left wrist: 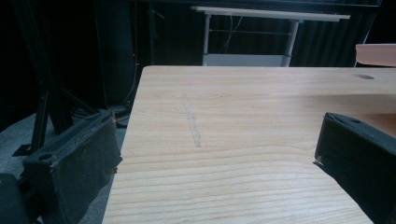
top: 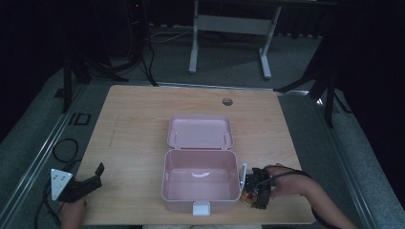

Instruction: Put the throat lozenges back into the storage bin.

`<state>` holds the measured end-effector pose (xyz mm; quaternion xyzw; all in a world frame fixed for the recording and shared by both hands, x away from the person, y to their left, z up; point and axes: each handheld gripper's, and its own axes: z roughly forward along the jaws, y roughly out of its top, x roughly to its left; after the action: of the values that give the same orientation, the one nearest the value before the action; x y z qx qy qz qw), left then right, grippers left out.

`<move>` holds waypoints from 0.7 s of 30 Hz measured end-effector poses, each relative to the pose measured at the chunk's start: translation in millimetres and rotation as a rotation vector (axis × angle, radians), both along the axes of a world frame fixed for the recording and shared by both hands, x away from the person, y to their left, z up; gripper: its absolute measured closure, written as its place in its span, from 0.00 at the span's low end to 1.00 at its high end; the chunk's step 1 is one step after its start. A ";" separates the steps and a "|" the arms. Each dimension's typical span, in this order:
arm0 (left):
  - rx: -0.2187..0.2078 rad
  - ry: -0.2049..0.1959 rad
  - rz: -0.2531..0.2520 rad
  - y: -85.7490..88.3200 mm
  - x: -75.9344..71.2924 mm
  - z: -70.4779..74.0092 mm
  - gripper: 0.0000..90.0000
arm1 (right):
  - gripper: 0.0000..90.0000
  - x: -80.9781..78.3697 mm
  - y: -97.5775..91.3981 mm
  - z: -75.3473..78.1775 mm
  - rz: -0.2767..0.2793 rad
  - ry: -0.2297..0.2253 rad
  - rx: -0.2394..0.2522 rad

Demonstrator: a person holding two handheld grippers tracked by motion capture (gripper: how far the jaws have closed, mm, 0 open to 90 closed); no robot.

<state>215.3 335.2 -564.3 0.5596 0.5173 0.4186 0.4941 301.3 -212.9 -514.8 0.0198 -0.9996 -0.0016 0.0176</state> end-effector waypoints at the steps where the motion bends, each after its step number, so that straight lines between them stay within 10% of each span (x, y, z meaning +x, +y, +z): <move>1: 0.000 0.000 0.000 0.0 0.0 0.0 0.00 | 0.20 0.0 0.0 0.0 0.000 0.000 0.000; 21: 0.001 0.005 0.004 -0.3 0.4 0.1 0.00 | 0.23 -3.3 -16.9 32.2 -0.041 0.002 0.001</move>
<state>215.8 335.0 -564.2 0.5598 0.5196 0.4182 0.4916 297.9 -229.8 -482.6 -0.0004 -0.9998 -0.0023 0.0185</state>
